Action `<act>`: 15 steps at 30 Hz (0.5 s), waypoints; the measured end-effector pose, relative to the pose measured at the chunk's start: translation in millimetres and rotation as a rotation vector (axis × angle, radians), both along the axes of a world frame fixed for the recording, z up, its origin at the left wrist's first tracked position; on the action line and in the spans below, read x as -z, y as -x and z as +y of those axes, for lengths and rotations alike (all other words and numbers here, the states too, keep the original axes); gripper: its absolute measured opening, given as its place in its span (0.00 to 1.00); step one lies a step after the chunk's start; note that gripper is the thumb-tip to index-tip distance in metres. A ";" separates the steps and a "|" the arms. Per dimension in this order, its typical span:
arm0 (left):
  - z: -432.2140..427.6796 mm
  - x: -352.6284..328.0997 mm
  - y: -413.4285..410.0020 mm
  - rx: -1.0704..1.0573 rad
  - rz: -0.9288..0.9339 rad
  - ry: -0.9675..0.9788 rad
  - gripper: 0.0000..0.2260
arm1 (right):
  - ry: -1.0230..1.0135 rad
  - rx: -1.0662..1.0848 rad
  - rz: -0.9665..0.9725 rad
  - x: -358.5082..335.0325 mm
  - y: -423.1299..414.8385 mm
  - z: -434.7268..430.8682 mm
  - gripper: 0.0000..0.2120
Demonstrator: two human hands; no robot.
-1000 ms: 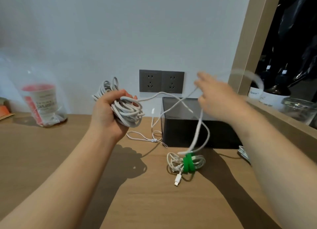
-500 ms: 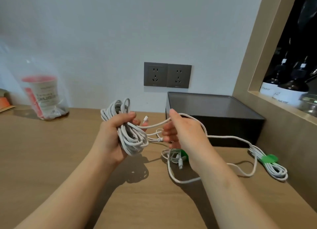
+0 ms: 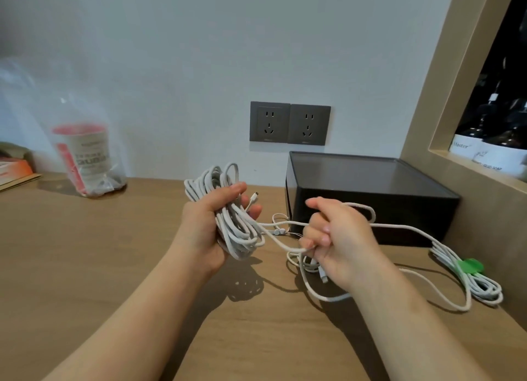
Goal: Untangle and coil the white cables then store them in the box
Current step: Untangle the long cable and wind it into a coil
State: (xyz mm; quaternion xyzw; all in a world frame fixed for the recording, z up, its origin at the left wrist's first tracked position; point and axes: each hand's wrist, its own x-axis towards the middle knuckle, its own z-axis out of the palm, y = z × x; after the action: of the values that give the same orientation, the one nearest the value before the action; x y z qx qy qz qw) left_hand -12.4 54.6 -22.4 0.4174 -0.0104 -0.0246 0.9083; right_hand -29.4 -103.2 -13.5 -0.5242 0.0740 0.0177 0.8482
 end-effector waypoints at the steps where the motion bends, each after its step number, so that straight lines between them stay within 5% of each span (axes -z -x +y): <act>1: -1.4 0.7 0.1 -0.047 -0.013 -0.049 0.07 | 0.126 -0.042 -0.049 1.8 1.0 4.3 0.07; 6: -1.2 2.7 -5.0 -0.280 -0.029 -0.143 0.05 | 0.623 -0.166 -0.333 5.2 9.5 17.8 0.04; 15: -5.4 6.4 -5.0 -0.196 0.059 -0.020 0.04 | 0.796 -0.090 -0.429 13.0 8.1 19.7 0.11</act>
State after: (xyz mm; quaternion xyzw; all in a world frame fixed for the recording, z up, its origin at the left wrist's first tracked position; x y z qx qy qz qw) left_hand -7.4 49.2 -28.8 0.4247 0.0577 0.0521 0.9020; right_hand -37.5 -83.5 -26.5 -0.8041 -0.1253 -0.0844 0.5750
